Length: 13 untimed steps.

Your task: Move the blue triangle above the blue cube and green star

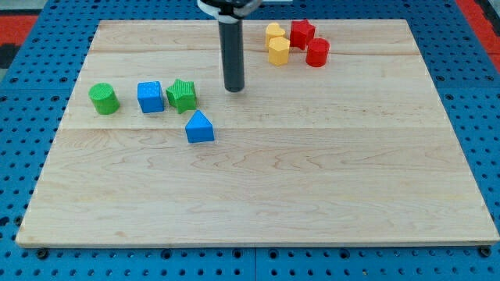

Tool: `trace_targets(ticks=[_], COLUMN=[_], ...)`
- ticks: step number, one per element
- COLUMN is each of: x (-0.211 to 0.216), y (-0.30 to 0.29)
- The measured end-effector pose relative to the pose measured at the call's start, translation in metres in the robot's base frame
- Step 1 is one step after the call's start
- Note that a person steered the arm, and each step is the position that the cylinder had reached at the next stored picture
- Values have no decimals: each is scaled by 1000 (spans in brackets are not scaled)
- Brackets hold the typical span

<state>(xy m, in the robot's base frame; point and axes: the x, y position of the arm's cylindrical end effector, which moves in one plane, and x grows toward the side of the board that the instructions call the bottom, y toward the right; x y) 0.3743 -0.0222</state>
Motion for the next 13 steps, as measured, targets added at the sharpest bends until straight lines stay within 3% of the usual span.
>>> trace_targets(ticks=[2, 3, 4, 5, 6, 8, 10, 13], x=[6, 8, 55, 101, 64, 84, -25, -114], y=[-122, -90, -19, -32, -100, -23, -121, -60])
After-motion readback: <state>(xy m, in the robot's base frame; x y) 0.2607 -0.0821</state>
